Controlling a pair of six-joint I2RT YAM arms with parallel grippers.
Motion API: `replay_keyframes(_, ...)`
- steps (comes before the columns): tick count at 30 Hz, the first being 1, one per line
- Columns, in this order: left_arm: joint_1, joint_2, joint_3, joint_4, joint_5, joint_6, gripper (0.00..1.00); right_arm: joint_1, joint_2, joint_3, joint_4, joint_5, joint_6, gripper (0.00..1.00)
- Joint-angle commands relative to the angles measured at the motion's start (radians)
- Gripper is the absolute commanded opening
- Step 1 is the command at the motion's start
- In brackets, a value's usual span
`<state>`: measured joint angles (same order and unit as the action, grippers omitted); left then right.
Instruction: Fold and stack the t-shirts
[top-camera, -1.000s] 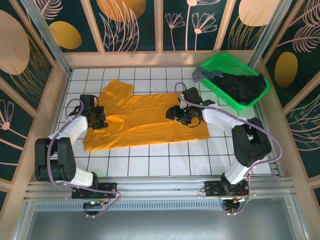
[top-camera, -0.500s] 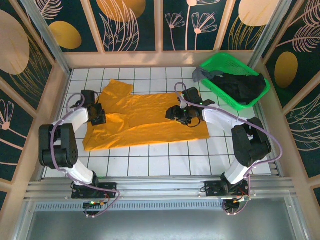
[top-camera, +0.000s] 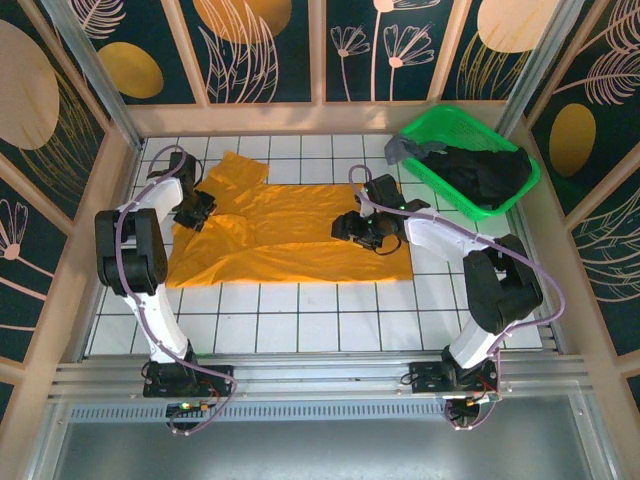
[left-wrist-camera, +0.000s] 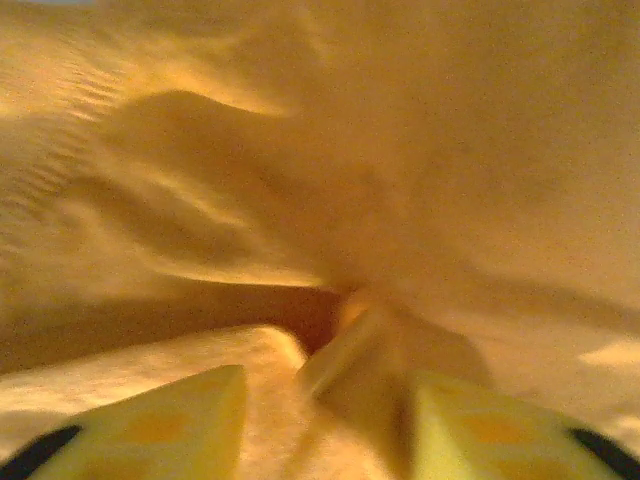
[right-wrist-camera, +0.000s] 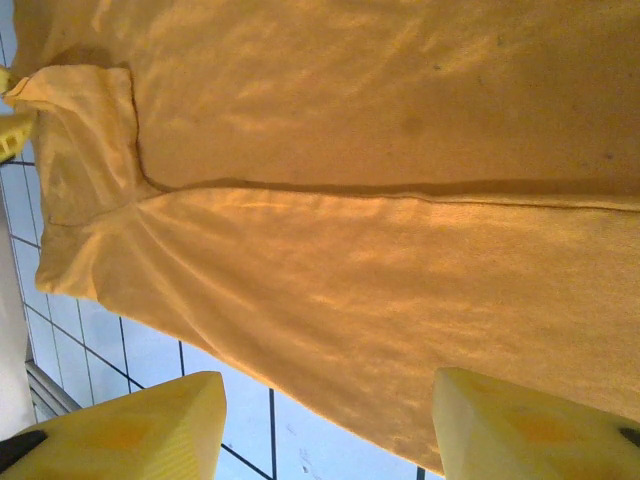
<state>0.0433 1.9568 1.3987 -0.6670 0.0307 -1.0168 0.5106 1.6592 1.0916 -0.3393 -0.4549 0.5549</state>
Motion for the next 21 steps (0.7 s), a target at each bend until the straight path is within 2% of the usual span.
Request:
replay_keyframes(1, 0.002, -0.06, 0.024, -0.06, -0.126, 0.091, 0.57, 0.003, 0.011, 0.026, 0.002, -0.015, -0.018, 0.58)
replay_keyframes(2, -0.001, -0.091, 0.019, -0.058, -0.154, 0.094, 0.61, 0.004, 0.01, 0.023, 0.002, -0.009, -0.018, 0.58)
replay_keyframes(4, -0.005, -0.15, -0.006, -0.057, -0.184, 0.098, 0.61, 0.001, 0.001, 0.011, 0.002, 0.013, -0.017, 0.58)
replay_keyframes(7, -0.005, -0.236, -0.114, -0.03, -0.156, 0.089, 0.49, -0.023, -0.018, -0.043, 0.023, 0.04, -0.007, 0.57)
replay_keyframes(11, -0.005, -0.319, -0.26, 0.071, -0.023, 0.062, 0.31, -0.079, -0.041, -0.115, 0.044, 0.059, -0.001, 0.54)
replay_keyframes(14, -0.005, -0.302, -0.28, 0.128, 0.047, 0.027, 0.17, -0.108, -0.038, -0.13, 0.043, 0.066, -0.018, 0.5)
replay_keyframes(18, -0.009, -0.25, -0.239, 0.164, 0.091, -0.011, 0.13, -0.131, -0.018, -0.132, 0.045, 0.077, -0.029, 0.45)
replay_keyframes(21, -0.01, -0.151, -0.178, 0.14, 0.078, 0.005, 0.11, -0.136, -0.011, -0.128, 0.045, 0.082, -0.029, 0.44)
